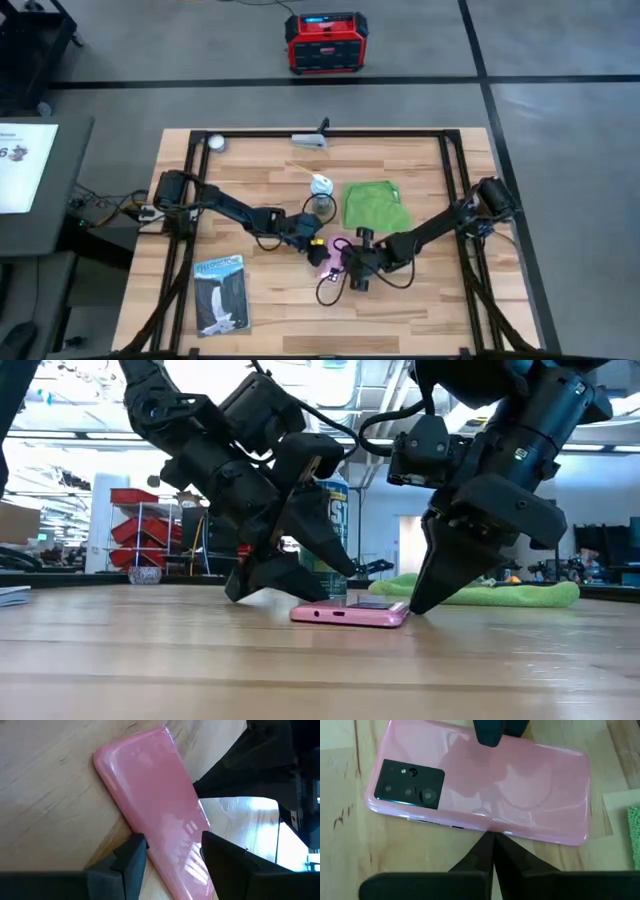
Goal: Apply microfiber cloth
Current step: Spray the pink cellphone using the spray bottle
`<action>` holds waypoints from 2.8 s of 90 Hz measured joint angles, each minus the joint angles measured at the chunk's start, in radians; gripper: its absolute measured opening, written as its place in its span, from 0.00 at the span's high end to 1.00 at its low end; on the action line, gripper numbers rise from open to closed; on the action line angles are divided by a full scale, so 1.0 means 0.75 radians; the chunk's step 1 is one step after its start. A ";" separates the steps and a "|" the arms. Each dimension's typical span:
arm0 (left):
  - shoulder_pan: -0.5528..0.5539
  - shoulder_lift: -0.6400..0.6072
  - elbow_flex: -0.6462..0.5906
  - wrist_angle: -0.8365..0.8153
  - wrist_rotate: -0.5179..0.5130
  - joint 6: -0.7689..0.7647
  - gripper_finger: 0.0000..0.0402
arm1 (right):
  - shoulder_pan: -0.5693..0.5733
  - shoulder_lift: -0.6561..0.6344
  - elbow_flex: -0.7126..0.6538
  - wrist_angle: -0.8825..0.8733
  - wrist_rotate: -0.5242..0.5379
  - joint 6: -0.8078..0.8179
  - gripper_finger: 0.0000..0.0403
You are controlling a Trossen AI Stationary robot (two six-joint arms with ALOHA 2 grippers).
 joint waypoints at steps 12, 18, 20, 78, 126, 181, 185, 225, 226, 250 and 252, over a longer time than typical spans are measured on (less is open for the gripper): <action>-0.003 0.000 -0.002 0.016 -0.006 0.008 0.58 | -0.006 0.031 0.000 0.028 0.003 -0.017 1.00; -0.006 0.001 -0.003 0.024 -0.010 0.009 0.58 | -0.013 0.061 0.000 0.043 -0.004 -0.017 1.00; -0.006 0.001 -0.003 0.024 -0.012 0.010 0.58 | -0.014 0.068 0.000 0.049 -0.004 -0.017 1.00; -0.034 -0.005 0.014 -0.048 0.139 0.034 0.57 | -0.043 0.107 0.010 0.245 -0.022 -0.067 1.00; 0.009 -0.267 0.004 -0.065 0.065 0.185 0.54 | -0.010 0.106 0.006 0.214 -0.040 -0.057 1.00; 0.102 -0.373 0.023 -0.731 -0.336 0.431 0.61 | -0.007 0.102 0.006 0.217 -0.063 -0.080 1.00; 0.102 -0.344 0.022 -0.724 -0.336 0.433 0.62 | -0.007 0.101 0.015 0.212 -0.057 -0.091 1.00; 0.097 -0.311 0.023 -0.674 -0.378 0.579 0.98 | -0.026 0.081 0.168 0.148 0.049 -0.279 1.00; 0.096 -0.311 0.023 -0.674 -0.378 0.581 0.98 | -0.030 0.079 0.168 0.148 0.049 -0.284 1.00; 0.072 -0.309 0.022 -0.634 -0.394 0.652 1.00 | -0.184 0.070 0.164 0.198 0.058 -0.355 1.00; 0.071 -0.309 0.022 -0.634 -0.398 0.652 1.00 | -0.195 0.069 0.157 0.217 0.057 -0.360 1.00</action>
